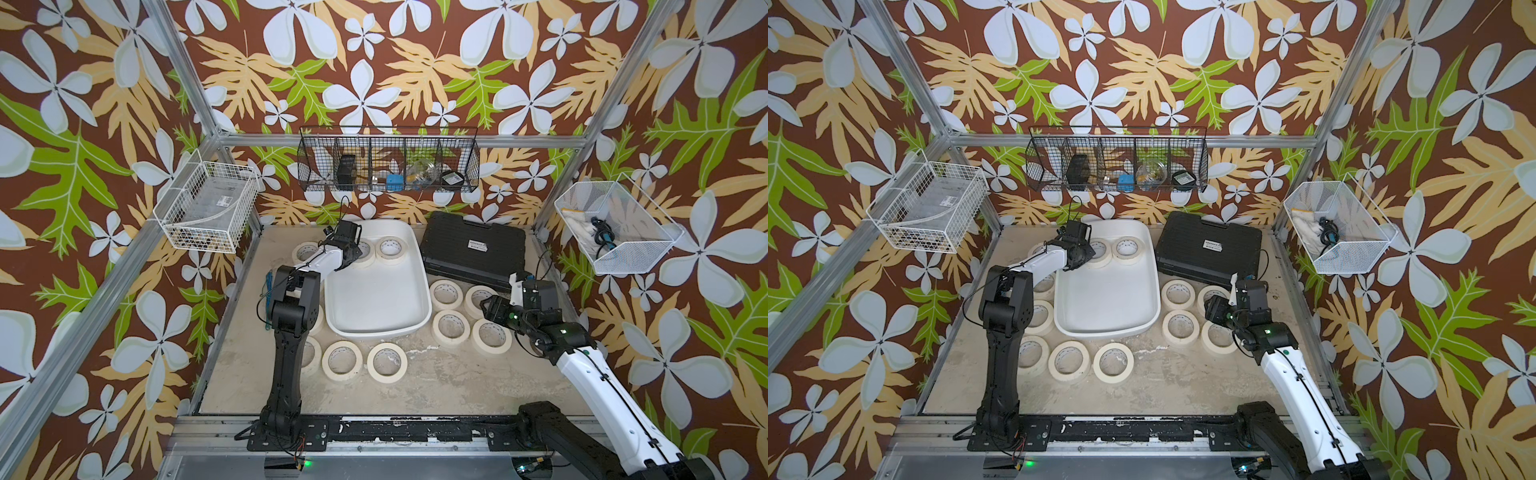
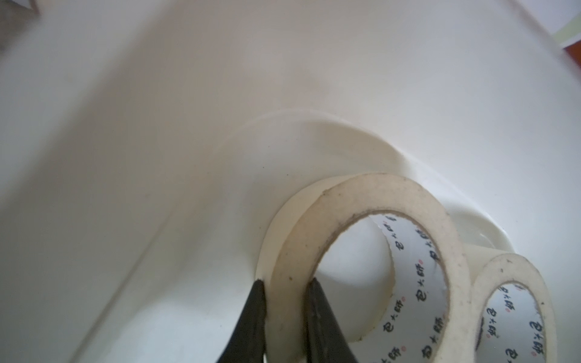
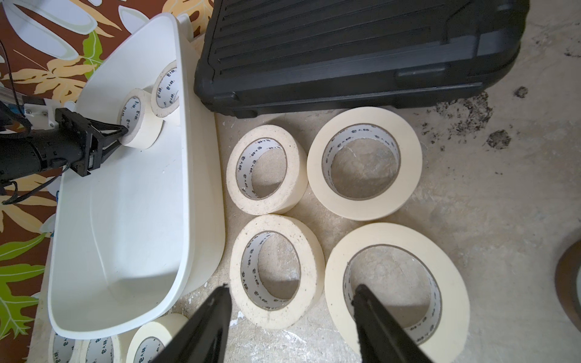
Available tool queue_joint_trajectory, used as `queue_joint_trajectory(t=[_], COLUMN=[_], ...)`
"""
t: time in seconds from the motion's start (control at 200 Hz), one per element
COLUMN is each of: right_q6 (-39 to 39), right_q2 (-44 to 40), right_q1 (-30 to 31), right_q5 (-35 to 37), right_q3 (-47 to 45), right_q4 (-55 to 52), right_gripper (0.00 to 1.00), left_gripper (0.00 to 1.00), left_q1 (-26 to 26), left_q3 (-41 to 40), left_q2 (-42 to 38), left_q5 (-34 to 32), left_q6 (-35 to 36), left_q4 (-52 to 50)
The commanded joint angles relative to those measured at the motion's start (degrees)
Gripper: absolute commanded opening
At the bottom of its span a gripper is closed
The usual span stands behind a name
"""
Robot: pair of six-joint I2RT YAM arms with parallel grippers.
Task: Take out the art tape in the storage box
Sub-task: Pick up the art tape from the storage box.
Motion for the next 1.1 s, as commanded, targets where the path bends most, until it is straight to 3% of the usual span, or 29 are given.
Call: queue_joint_trajectory(t=[0.0,0.21,0.46,0.806,1.096], right_q6=[0.2,1.4,0.9,3.0,3.2], right_q2=[-0.2,2.5,8.4,15.5,22.5], right_q1=[0.0,0.1,2.0,13.8,24.6], right_q5=[-0.3,-4.7,-7.1,-3.3,0.5], right_q3=[0.6,2.0,9.6,19.6,23.9], right_q4=[-0.2,1.2,0.7,4.0,4.8], right_gripper=[0.65,0.65,0.63,0.61,0.61], left_gripper=[0.15,0.13,0.13,0.13,0.13], left_q1=[0.0,-0.4,-3.1,-15.1,-23.0], left_q3=[-1.8,-7.3,-13.0,-21.3,-28.8], left_q2=[-2.6,-11.5,-23.1,-39.4,-46.8], left_q5=[2.6,1.6,1.0,-1.2,-1.8], left_q6=[2.0,6.3,13.2,17.9,18.2], left_q4=[-2.0,-3.3,-8.8,-15.2,-17.1])
